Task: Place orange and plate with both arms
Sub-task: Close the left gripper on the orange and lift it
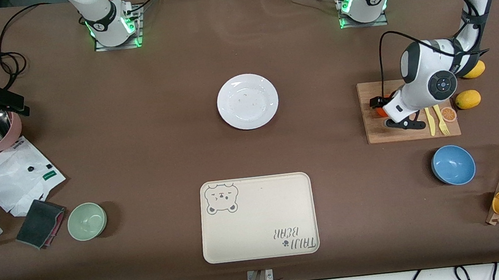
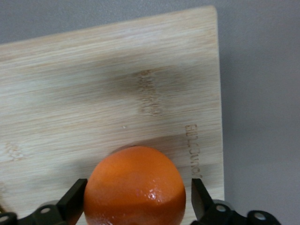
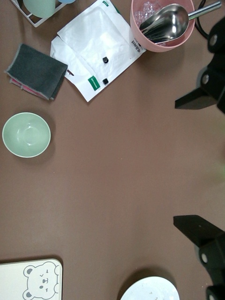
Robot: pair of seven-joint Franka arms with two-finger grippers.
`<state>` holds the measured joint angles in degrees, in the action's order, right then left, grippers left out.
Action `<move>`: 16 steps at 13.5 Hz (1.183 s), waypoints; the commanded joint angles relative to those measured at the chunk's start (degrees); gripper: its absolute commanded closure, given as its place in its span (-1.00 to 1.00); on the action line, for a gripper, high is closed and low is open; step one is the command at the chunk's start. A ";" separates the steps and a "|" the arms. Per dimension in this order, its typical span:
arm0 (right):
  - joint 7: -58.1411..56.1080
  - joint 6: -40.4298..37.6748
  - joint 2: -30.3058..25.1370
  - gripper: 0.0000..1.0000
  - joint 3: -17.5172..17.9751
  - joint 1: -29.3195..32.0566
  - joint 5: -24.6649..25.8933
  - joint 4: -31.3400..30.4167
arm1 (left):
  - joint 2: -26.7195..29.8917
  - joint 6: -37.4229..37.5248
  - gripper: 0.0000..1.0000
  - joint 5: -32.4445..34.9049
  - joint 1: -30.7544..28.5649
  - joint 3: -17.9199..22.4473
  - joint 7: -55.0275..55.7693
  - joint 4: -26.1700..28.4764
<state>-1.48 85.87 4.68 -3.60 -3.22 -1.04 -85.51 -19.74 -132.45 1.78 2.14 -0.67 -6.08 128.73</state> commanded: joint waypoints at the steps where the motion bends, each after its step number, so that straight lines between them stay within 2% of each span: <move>1: -0.63 -0.53 -0.20 -1.00 0.09 -0.12 1.04 0.17 | -0.03 -0.70 0.45 2.43 -0.38 0.05 -1.04 0.04; 2: -0.63 -0.35 -0.20 -1.00 0.09 -0.12 1.21 0.17 | 0.40 -0.09 0.61 2.43 -0.47 0.05 -1.04 -0.23; 5: -0.63 -0.35 -0.20 -1.00 0.18 -0.12 1.39 0.17 | 3.48 8.13 0.63 1.91 0.49 -0.73 -0.25 -4.86; 7: -0.63 -0.35 -0.20 -1.00 0.18 -0.12 1.39 0.17 | 3.75 13.69 0.62 0.77 0.58 -4.06 0.71 -9.79; 9: -0.63 -0.35 -0.20 -1.00 0.09 -0.12 1.39 0.17 | 4.19 16.86 0.61 -2.83 0.58 -8.97 7.19 -12.61; 11: -0.63 -0.35 -0.20 -1.00 0.09 -0.12 1.39 0.17 | 3.75 16.96 0.61 -3.28 0.76 -14.95 15.10 -13.93; 13: -0.63 -0.35 -0.20 -1.00 0.09 -0.12 1.39 0.17 | 2.96 16.70 0.61 -7.04 1.11 -21.80 25.01 -15.87; 14: -0.63 -0.35 -0.20 -1.00 0.09 -0.12 1.39 0.17 | 1.04 16.26 0.61 -7.58 2.24 -24.70 30.72 -17.70; 16: -0.63 -0.35 -0.11 -1.00 0.09 -0.12 1.39 0.17 | -3.09 16.00 0.58 -7.67 8.72 -25.96 43.11 -21.83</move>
<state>-1.48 85.87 4.71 -3.58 -3.24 -0.57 -85.51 -17.61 -116.88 -4.72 5.72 -26.27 27.83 112.34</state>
